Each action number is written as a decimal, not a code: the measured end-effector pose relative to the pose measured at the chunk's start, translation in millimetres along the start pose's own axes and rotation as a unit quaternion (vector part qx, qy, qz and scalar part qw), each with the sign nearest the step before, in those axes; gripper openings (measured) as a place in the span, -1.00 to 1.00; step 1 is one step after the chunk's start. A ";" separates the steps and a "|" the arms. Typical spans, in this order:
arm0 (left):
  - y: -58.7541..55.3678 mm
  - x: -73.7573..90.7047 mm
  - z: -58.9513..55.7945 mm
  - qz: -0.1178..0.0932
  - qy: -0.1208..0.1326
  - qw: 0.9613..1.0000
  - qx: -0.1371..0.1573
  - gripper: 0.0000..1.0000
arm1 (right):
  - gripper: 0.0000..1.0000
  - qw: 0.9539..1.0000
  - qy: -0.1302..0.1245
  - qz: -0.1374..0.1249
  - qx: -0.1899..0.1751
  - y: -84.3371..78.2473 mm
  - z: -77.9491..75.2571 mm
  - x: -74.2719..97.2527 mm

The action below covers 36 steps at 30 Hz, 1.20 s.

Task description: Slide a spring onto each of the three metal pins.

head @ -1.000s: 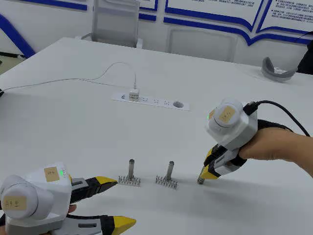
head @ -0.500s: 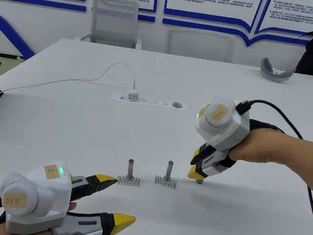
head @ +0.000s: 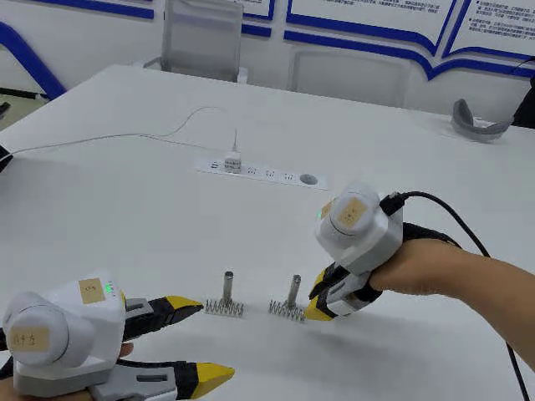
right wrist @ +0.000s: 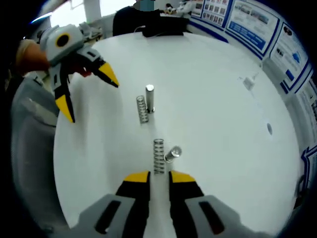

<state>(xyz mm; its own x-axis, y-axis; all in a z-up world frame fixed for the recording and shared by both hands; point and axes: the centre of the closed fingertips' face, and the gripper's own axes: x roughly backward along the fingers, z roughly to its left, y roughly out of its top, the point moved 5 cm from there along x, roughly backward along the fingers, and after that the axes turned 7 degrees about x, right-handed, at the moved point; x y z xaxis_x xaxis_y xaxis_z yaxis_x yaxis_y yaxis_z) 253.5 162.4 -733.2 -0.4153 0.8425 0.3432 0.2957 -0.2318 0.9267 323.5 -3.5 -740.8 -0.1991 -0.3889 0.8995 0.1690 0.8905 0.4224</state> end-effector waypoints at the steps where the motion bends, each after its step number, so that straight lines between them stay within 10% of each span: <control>1: 0.1 -0.1 0.1 0.000 0.000 1.000 0.000 0.11 | -0.68 1.000 0.000 0.000 -0.001 0.0 0.1 -1.4; 36: 3.3 -4.9 -3.7 0.007 -0.006 1.000 -0.005 0.09 | -0.77 1.000 0.022 0.017 0.012 -2.9 10.5 -16.5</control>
<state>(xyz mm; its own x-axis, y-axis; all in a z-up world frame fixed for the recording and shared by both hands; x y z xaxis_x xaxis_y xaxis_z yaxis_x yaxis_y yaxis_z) 253.3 155.7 -731.3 -0.4010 0.8451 0.3535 0.2929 -0.2474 0.9236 316.2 2.9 -758.1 -0.1518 -0.3681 0.9173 0.1517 0.9084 0.3897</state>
